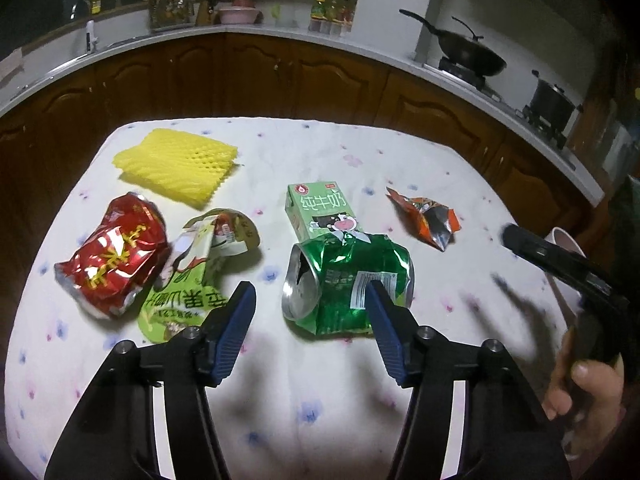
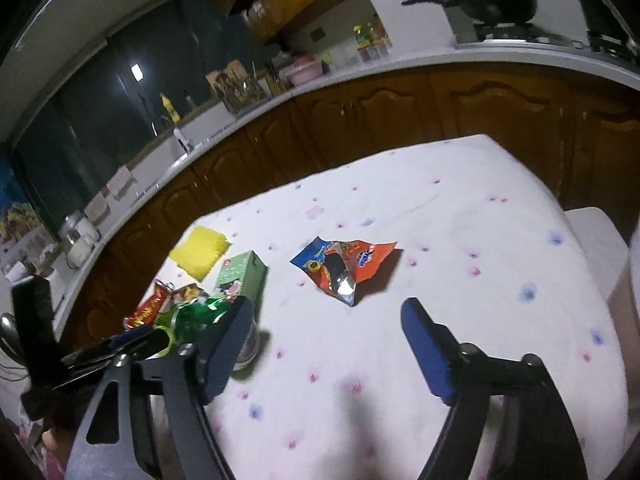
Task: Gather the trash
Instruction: 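Move both open tools back over the remaining trash on the table, then grasp the crushed green can with the left tool while the right tool grasps the orange wrapper, then carry the green can and orange wrapper over the bin with both tools, then open both tools to drop the can and wrapper into the bin, then move both open tools back over the table toward the milk carton and pouch, then grasp the green pouch with the left tool while the right tool grasps the milk carton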
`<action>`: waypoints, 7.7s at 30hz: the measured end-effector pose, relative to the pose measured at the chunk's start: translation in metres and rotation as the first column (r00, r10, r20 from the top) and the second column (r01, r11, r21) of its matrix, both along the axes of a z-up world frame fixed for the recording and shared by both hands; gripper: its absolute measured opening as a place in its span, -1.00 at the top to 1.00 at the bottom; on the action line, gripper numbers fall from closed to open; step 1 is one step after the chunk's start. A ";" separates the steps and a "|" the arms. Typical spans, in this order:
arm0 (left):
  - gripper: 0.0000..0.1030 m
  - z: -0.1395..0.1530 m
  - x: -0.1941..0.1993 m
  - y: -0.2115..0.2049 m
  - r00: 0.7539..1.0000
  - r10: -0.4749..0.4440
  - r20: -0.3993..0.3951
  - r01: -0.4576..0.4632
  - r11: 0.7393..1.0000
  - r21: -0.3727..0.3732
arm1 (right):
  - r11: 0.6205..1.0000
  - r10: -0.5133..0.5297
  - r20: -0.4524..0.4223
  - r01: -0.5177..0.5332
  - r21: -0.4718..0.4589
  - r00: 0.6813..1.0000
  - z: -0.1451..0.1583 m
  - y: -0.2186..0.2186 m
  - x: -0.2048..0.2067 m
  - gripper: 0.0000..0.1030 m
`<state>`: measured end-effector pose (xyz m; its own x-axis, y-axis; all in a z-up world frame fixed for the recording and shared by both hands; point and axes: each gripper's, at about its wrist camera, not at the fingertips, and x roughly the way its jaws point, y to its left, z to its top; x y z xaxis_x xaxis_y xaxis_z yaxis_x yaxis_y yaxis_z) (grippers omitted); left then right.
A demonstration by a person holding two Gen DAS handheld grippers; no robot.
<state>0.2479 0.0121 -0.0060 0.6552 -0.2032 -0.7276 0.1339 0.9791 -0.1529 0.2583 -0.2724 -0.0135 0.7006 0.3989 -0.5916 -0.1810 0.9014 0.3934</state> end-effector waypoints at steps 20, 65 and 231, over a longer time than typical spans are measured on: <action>0.73 -0.019 0.016 -0.013 0.997 -0.072 -0.040 0.072 0.997 -0.013 | 0.999 -0.047 -0.128 0.048 0.003 0.991 -0.039 -0.012 0.052 0.99; 0.74 0.052 -0.055 -0.171 0.923 -0.368 0.117 0.381 0.917 -0.121 | 0.931 -0.366 0.052 0.366 0.003 0.929 0.030 -0.180 -0.154 0.99; -0.47 0.018 -0.008 0.075 0.996 0.091 0.025 -0.091 0.996 0.009 | 0.964 0.209 -0.126 -0.226 -0.138 0.970 -0.037 0.143 0.059 0.00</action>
<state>0.2396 0.0871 0.0122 0.6885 -0.1348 -0.7126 0.0476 0.9889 -0.1410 0.3175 -0.1298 -0.0507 0.5347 0.4354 -0.7242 -0.3424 0.8952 0.2854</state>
